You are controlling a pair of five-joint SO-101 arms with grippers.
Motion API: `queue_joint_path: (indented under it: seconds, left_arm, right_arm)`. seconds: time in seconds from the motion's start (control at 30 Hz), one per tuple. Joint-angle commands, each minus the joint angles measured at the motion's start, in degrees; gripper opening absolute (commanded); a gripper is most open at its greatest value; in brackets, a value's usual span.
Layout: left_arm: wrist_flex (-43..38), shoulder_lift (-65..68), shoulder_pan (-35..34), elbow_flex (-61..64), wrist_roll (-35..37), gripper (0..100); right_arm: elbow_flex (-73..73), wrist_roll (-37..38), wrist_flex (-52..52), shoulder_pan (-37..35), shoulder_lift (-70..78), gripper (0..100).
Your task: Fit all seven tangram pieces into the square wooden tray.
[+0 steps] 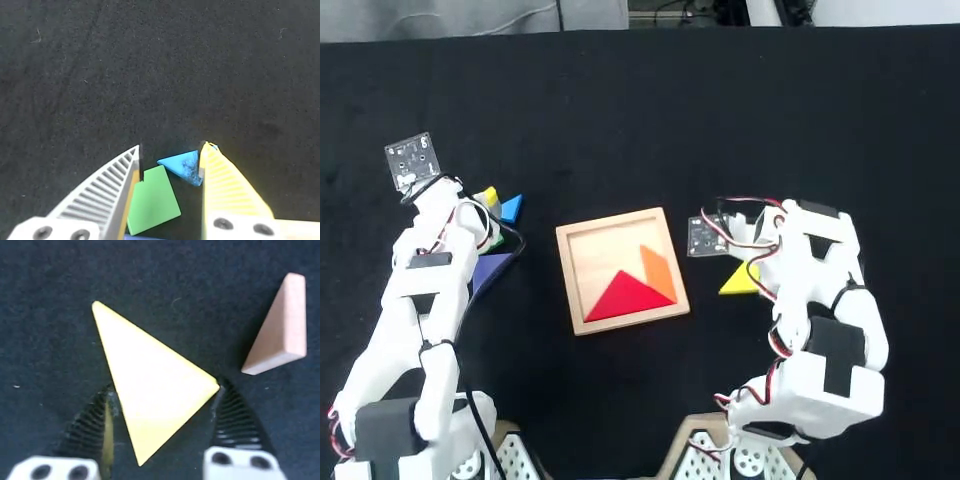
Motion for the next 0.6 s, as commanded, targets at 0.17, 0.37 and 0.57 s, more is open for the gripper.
queue_joint_path:
  seconds: [0.17, 0.37, 0.57]
  left_arm:
    - [-1.0, -0.3, 0.5, -3.3, -0.7, 19]
    - [-1.0, -0.3, 0.4, -3.3, -0.7, 19]
    - [-1.0, -0.3, 0.1, -3.3, -0.7, 19]
  right_arm:
    - [-4.8, -1.3, 16.4, -0.2, -9.0, 14.1]
    - [-3.0, -5.0, 21.5, -3.3, -23.4, 14.5]
    - [7.5, 0.6, 18.4, -8.9, -29.8, 25.9]
